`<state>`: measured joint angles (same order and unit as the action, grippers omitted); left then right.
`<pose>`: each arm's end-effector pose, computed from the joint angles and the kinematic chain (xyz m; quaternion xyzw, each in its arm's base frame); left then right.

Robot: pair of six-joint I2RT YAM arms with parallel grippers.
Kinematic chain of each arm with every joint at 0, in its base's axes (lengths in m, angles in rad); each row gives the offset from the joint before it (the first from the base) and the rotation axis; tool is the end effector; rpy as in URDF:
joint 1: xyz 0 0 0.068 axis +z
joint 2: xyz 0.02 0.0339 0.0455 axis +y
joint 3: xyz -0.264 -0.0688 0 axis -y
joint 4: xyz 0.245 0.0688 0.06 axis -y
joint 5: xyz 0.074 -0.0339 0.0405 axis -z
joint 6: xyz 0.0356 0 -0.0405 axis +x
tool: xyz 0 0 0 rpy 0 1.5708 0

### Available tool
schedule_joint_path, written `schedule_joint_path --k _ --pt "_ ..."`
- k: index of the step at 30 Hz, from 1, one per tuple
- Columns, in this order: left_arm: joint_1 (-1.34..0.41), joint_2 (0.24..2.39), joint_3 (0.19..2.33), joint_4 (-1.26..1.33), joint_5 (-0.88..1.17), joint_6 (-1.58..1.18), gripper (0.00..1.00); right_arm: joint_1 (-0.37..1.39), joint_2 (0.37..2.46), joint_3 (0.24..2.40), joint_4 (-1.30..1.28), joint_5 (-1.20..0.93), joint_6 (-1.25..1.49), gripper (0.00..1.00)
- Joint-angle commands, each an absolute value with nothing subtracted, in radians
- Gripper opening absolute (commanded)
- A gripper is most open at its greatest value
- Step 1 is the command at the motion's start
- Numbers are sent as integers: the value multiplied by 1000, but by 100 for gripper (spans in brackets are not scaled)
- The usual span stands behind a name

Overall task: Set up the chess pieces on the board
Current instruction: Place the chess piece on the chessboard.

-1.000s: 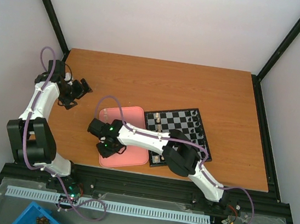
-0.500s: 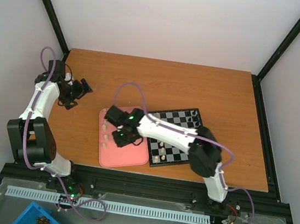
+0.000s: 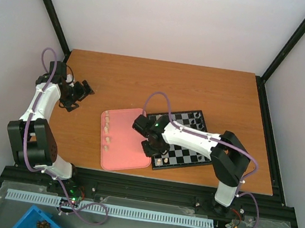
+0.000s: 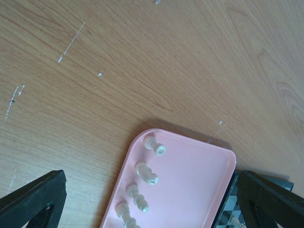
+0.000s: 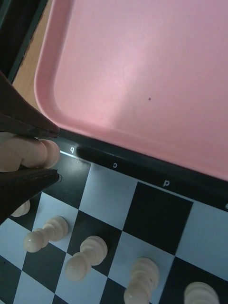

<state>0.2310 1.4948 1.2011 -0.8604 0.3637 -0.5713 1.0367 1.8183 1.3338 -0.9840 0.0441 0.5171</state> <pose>0.2903 0.0553 0.2652 -0.3413 0.9005 -0.2088 0.1705 0.1747 0.2924 0.1994 -0.2554 0.9652 0.0201 0.0519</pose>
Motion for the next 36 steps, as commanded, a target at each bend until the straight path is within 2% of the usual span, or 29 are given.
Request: schedule_joint_path --k 1,36 --pt "235 1500 1206 -849 362 -549 100 1031 1771 1297 -950 61 528 15" --pt "235 1483 1188 -849 356 -543 100 999 1800 1223 -885 71 517 18"
